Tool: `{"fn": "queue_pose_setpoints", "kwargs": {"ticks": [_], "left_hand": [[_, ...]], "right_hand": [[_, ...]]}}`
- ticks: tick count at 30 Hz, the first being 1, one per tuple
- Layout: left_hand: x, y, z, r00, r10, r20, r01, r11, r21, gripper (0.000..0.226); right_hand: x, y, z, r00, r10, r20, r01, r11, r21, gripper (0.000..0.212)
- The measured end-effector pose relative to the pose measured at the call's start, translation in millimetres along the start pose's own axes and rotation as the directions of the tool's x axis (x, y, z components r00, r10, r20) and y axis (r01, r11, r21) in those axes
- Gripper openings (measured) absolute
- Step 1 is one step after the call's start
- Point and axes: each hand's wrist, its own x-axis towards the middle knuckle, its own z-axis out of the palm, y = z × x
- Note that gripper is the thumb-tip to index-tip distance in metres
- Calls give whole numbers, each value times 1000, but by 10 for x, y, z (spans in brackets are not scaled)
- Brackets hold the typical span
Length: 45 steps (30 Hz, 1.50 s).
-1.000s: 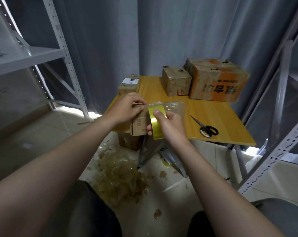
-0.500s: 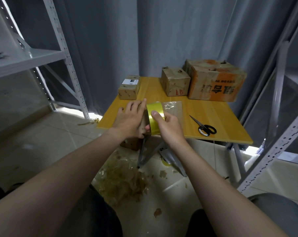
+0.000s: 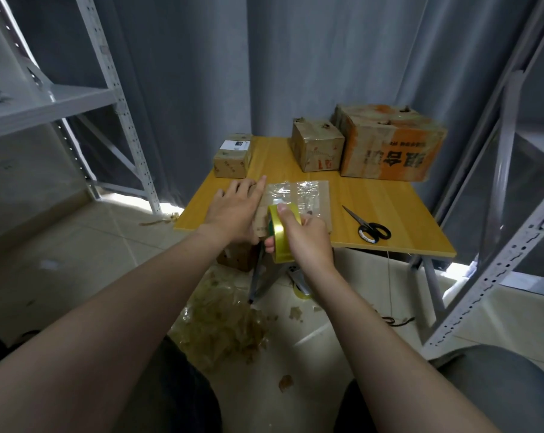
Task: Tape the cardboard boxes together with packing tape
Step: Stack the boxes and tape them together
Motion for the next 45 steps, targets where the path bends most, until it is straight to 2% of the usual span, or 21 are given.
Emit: {"fn": "queue_pose_setpoints", "kwargs": {"ticks": [3,7,11,14,17,20,23,28,31,34,38,45], "left_hand": [[13,-3,-4,1000,-12,17,12,1000,-26,144],[30,-28,16,999,-6,42,8,998,-54,136],[97,-58,-36,987,-36,159,52,994,-97,137],[130,-76,-46,976,-50,214,77,990,-116,138],[136,-89,-17,975,-52,215,84,986,-143,137],[135,-114,16,982,-29,184,66,979,-195,136],[119,-143,31,985,-23,170,62,972,-227,135],[157,-146,3,975,-27,220,81,968,-238,135],[167,-176,23,960,-49,274,129,951,-281,138],[170,-196,57,946,-24,323,131,940,-314,141],[169,-224,79,926,11,377,145,912,-384,141],[132,-306,106,901,112,418,107,878,-467,132]], "right_hand": [[-43,53,-46,998,-35,55,35,999,-1,26],[-51,139,-92,994,-95,48,96,995,-29,30],[32,103,-29,1000,6,-19,-6,1000,-9,43],[26,149,-84,997,76,-7,-76,995,-63,43],[-46,275,-167,989,136,53,-134,990,-39,43],[-125,411,-161,990,107,94,-108,994,4,31],[-174,477,-122,999,20,41,-20,1000,-8,25],[-150,401,-110,998,14,-59,-15,1000,-20,33],[-181,444,-144,995,50,-81,-54,997,-51,42],[-235,563,-195,993,51,-108,-67,986,-153,60],[-257,617,-207,993,56,-100,-71,985,-157,66],[-409,828,-121,988,-9,-152,-14,988,-151,54]]}}
